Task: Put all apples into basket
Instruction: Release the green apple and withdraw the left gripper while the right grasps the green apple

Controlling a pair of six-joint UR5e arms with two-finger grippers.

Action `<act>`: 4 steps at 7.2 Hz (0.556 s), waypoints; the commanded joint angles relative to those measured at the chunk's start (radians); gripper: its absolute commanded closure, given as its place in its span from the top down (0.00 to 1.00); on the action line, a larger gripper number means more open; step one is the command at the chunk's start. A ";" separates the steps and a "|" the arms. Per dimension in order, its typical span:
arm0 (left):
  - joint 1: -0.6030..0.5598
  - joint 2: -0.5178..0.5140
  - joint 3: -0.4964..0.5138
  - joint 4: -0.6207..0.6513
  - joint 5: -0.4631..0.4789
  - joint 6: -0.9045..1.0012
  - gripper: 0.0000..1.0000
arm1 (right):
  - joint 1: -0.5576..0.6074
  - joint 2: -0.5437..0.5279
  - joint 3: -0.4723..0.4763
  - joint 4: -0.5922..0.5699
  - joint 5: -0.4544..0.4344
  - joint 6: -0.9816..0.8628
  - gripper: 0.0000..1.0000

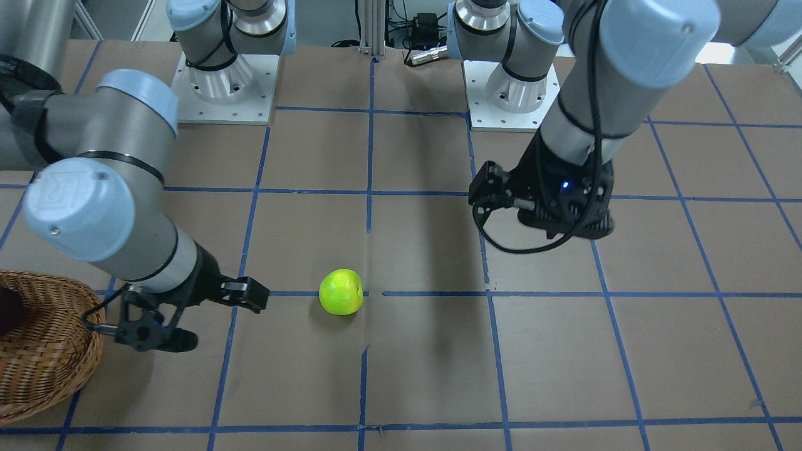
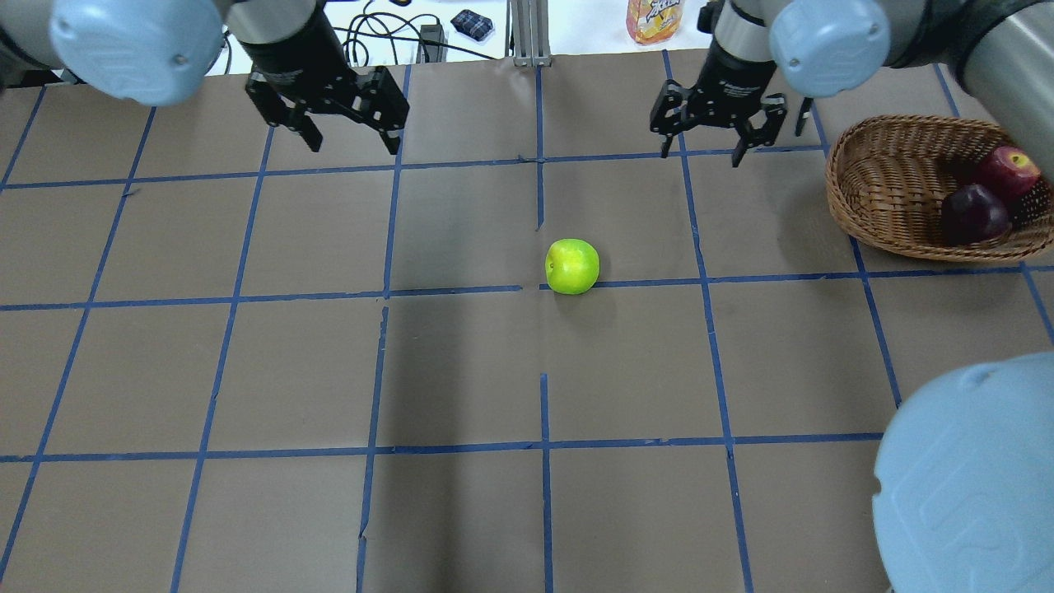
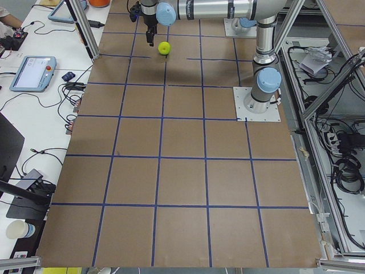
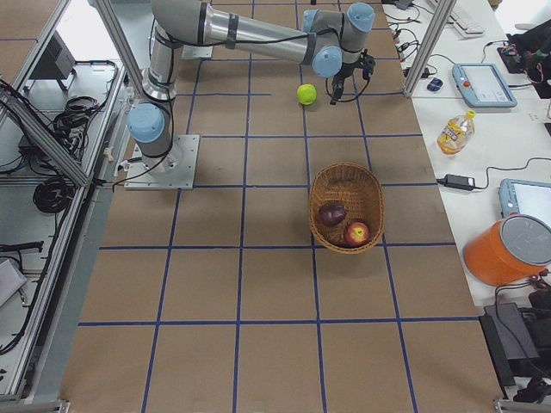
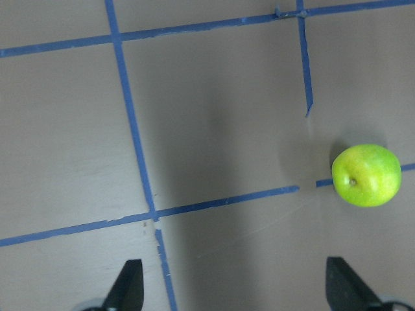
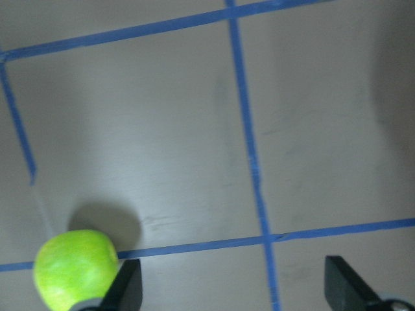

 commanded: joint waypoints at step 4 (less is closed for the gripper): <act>0.040 0.146 -0.103 -0.073 0.052 -0.008 1.00 | 0.150 0.145 0.023 -0.143 0.065 0.041 1.00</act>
